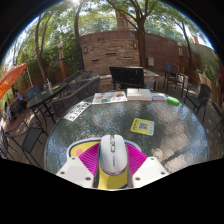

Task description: Arrange mouse

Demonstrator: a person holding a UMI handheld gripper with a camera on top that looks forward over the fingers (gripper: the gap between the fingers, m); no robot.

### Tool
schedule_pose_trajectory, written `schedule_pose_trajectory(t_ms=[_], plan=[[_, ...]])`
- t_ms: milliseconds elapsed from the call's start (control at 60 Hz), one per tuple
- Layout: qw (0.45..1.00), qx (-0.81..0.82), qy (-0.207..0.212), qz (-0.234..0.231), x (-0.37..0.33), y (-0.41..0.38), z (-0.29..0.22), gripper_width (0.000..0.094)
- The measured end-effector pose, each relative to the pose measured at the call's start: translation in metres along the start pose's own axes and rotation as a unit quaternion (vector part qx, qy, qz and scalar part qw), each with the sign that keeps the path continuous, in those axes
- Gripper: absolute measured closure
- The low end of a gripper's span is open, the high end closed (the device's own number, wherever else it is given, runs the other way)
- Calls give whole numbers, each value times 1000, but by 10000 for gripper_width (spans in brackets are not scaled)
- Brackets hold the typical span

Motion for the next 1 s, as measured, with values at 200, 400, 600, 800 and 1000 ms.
schedule_pose_trajectory(t_ms=[200,400,600,800,1000], plan=[[998,-8,-59,9,30,-4,48,399],[998,-38,-38,16,-23,-14,10,78],[997,-65,-27,24,-115,-31,-24,83],[997,-69,-25,29,-186,-45,-31,80],[997,-67,-28,34,-220,-47,-21,81]])
Point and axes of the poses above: the point between the fingertips, and its own axes, seen from behind it with the camera up: y to the right, z down, x forward, the way the camera looks, the point moved 8 cm from there along -x, backward, against the way the camera looks, and after that the axes turned 1 degree about x, right-handed, at the moved point
